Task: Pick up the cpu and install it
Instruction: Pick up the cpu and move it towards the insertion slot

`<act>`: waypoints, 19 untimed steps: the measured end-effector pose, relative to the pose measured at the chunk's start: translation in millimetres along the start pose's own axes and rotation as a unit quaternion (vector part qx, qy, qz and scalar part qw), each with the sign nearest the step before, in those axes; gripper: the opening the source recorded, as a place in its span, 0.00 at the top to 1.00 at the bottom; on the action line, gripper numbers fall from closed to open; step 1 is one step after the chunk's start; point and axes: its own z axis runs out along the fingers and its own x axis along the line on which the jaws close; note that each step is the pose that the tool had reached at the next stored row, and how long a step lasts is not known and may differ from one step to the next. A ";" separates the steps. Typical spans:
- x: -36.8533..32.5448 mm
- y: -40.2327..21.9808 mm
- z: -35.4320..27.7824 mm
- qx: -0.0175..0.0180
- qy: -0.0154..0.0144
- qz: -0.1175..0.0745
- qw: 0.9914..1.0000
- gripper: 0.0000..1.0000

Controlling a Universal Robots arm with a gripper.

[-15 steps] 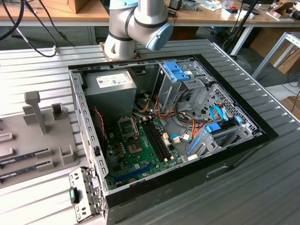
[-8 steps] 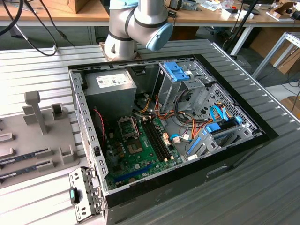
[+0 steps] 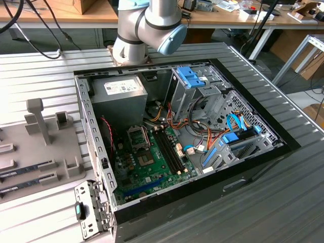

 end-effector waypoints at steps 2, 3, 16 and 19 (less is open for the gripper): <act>0.0 0.0 -1.2 0.000 0.000 0.000 1.000 0.53; -0.1 -0.1 -2.0 0.000 0.000 0.000 1.000 0.53; -0.6 -0.3 -12.7 -0.001 0.000 0.000 1.000 0.53; -0.7 -0.3 -15.0 -0.001 0.000 0.000 1.000 0.53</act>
